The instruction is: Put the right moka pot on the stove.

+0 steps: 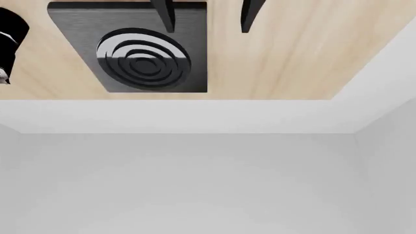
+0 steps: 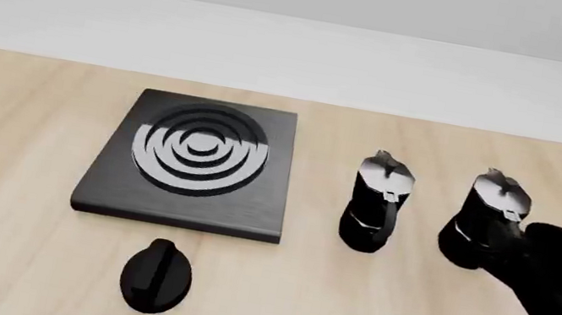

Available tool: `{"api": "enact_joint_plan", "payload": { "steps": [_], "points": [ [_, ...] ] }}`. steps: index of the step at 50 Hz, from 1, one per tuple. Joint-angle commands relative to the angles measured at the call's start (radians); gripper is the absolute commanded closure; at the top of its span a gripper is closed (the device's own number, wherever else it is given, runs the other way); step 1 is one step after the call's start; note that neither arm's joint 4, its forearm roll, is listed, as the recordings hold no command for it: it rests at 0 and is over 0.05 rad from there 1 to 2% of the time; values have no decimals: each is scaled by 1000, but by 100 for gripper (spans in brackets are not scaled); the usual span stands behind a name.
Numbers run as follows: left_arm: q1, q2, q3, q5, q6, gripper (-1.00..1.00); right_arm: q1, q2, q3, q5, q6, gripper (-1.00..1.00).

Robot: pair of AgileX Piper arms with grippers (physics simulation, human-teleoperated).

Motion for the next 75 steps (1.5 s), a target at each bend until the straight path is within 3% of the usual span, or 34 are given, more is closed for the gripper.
{"api": "enact_joint_plan", "payload": {
  "steps": [1,3,4,5,19,32,52,75],
  "points": [
    [0,0,0,0,0,-100,4,22,-6,-1,0,100],
    [0,0,0,0,0,-100,3,4,-3,8,-3,100],
    [0,0,0,0,0,-100,20,-174,-24,154,-96,100],
    [0,0,0,0,0,-100,25,-197,-29,179,-105,100],
    [0,0,0,0,0,-100,45,-388,-98,385,-153,100],
    [0,0,0,0,0,-100,65,-508,-151,513,-187,100],
    [0,0,0,0,0,-100,76,-610,-245,640,-234,100],
    [0,0,0,0,0,-100,169,-549,-448,699,-276,100]
  ]
}}
